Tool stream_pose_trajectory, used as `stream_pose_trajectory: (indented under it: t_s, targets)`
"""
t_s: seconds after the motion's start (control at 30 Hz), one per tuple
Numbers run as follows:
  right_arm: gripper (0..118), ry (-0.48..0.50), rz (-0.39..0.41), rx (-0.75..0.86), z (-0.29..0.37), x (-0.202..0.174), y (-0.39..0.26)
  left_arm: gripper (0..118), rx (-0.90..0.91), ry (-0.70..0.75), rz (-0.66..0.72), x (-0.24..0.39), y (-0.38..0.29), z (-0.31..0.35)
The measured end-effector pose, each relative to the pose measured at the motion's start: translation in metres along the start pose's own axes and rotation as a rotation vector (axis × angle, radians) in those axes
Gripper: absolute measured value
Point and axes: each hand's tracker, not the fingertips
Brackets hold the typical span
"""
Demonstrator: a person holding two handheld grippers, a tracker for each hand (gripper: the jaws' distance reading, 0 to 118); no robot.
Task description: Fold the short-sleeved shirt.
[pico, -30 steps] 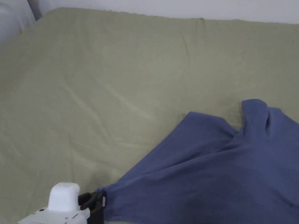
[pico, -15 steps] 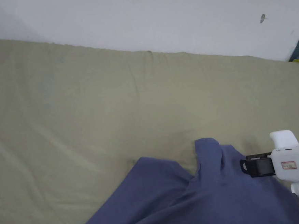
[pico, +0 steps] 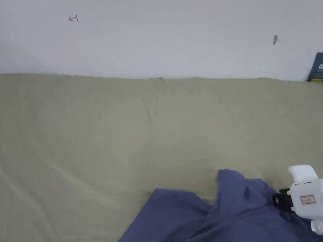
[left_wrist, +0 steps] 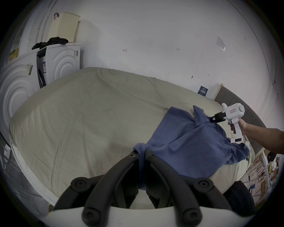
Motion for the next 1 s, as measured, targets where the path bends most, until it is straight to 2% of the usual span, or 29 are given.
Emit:
stream_pose_trajectory:
  t_s: [0.17,0.23,0.33,0.43,0.57,0.63,0.73,0.87,1.0]
  targets:
    - [3,0.028,-0.008,0.181,0.082,-0.006,0.011,5,0.1,-0.003,-0.047,0.023,0.019,0.014]
    - [3,0.041,0.02,0.238,0.123,-0.01,0.021,5,0.167,0.012,-0.095,0.033,0.031,0.02]
    - [3,0.033,0.06,0.322,0.181,-0.013,0.033,4,0.226,-0.023,-0.064,0.046,0.061,0.026]
    - [3,0.017,0.063,0.429,0.244,-0.007,0.052,4,0.245,-0.094,-0.008,0.061,0.112,0.034]
    - [3,-0.004,0.022,0.592,0.337,0.006,0.081,1,0.372,-0.059,-0.098,0.09,0.188,0.054]
    - [3,0.001,0.002,0.669,0.381,0.01,0.096,1,0.418,-0.127,-0.086,0.102,0.228,0.068]
    - [3,-0.025,-0.007,0.76,0.434,0.016,0.127,1,0.455,-0.096,-0.094,0.12,0.288,0.08]
    - [3,-0.049,-0.018,0.86,0.478,0.022,0.177,1,0.522,-0.059,-0.093,0.139,0.363,0.089]
    - [3,-0.071,-0.053,0.938,0.495,0.031,0.22,1,0.607,-0.013,-0.092,0.158,0.422,0.098]
